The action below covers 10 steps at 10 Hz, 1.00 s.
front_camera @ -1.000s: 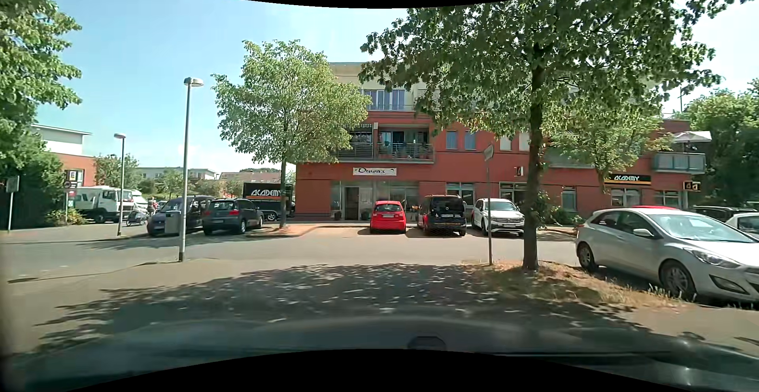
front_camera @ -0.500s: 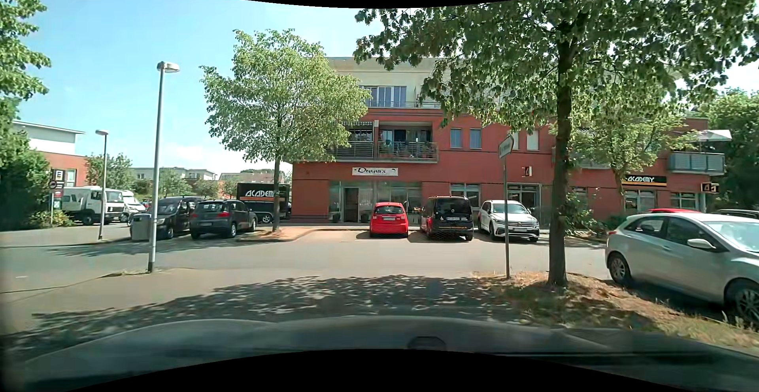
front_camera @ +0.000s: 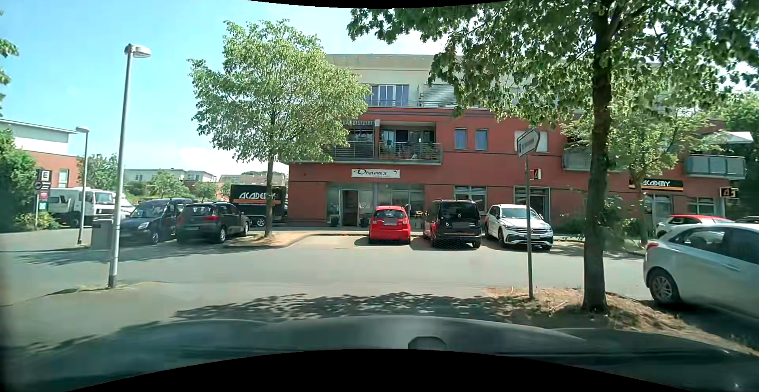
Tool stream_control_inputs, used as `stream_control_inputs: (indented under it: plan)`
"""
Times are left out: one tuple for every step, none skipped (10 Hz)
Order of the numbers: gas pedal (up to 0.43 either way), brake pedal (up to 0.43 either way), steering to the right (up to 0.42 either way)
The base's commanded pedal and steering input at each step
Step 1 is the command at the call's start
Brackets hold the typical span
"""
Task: Follow the waypoints while adhering to traffic rules and regulations
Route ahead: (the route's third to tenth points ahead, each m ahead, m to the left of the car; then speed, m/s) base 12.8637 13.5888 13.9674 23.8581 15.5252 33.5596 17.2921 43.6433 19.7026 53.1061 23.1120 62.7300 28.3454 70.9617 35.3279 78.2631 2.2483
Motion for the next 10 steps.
stream_control_inputs:
  plan:
    - [0.000, 0.079, -0.011]
    - [0.000, 0.110, -0.011]
    - [0.000, 0.165, -0.011]
    - [0.000, 0.183, -0.012]
    - [0.000, 0.189, -0.012]
    - [0.000, 0.189, -0.017]
    - [0.000, 0.201, -0.018]
    - [0.000, 0.213, -0.018]
    - [0.000, 0.220, -0.019]
    - [0.000, 0.226, -0.019]
